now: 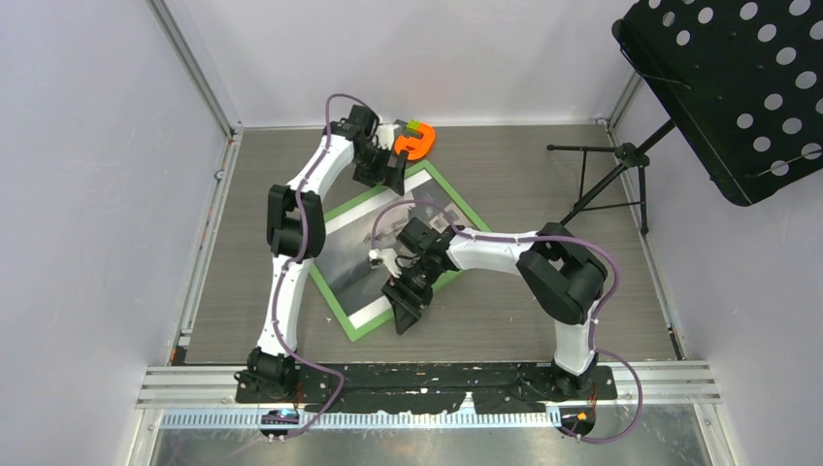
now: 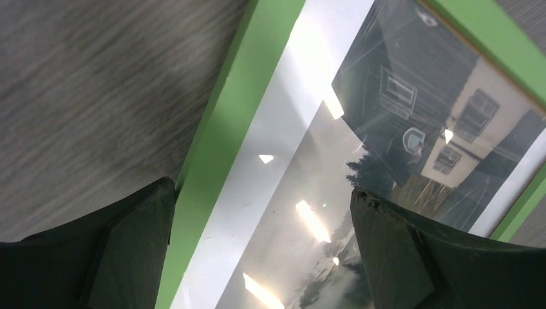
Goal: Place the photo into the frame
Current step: Adjust the photo frame at the center of the board, then reset both arms
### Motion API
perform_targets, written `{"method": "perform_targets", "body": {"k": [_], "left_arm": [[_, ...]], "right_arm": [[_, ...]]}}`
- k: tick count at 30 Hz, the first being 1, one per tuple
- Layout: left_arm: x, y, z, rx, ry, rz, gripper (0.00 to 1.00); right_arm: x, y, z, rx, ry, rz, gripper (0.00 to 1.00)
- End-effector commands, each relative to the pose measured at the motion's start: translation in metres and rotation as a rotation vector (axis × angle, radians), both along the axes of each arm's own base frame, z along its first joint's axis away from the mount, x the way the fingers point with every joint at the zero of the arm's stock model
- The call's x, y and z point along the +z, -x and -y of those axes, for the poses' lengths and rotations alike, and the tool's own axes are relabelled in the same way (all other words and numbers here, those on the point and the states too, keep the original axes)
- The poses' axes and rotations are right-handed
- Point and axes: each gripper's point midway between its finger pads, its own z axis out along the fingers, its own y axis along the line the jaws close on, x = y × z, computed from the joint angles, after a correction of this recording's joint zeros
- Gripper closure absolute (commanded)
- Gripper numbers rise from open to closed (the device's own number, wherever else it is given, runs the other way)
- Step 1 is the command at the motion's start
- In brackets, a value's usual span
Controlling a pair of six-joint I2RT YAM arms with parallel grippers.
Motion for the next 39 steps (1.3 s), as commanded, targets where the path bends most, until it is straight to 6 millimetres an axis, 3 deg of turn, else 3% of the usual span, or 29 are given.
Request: {"method": "perform_targets", "body": {"k": [1,5,8,11,15,17,22,25,31,33,39], "left_arm": [[0.038,0.015,0.042,-0.076,0.180,-0.010,0.01],[0.048,0.008,0.046,-0.075,0.217,0.022,0.00],[0.069,-0.001,0.040,-0.044,0.247,0.068,0.00],[0.095,-0.008,0.022,0.000,0.237,0.136,0.00],[0.132,-0.010,-0.013,0.069,0.209,0.243,0.00],[0.158,-0.005,-0.032,0.095,0.196,0.311,0.00],[0.189,0.023,-0.082,0.155,0.080,0.441,0.00],[0.204,0.044,-0.117,0.203,-0.025,0.563,0.00],[0.213,0.105,-0.165,0.319,-0.105,0.703,0.00],[0.220,0.128,-0.175,0.340,-0.102,0.759,0.01],[0.216,0.178,-0.201,0.377,-0.081,0.824,0.00]], "right_arm": [[0.019,-0.058,-0.066,-0.092,-0.271,0.224,0.27],[0.032,-0.060,-0.094,-0.109,-0.375,0.251,0.27],[0.039,-0.061,-0.109,-0.118,-0.396,0.265,0.22],[0.053,-0.069,-0.116,-0.140,-0.418,0.297,0.13],[0.076,-0.080,-0.107,-0.172,-0.409,0.370,0.02],[0.087,-0.086,-0.096,-0.195,-0.390,0.406,0.01],[0.119,-0.102,-0.054,-0.254,-0.334,0.551,0.05],[0.133,-0.124,-0.022,-0.321,-0.278,0.665,0.04],[0.153,-0.163,0.052,-0.509,-0.151,0.769,0.05],[0.168,-0.170,0.076,-0.569,-0.140,0.829,0.05],[0.201,-0.186,0.139,-0.758,-0.127,0.962,0.04]]}}
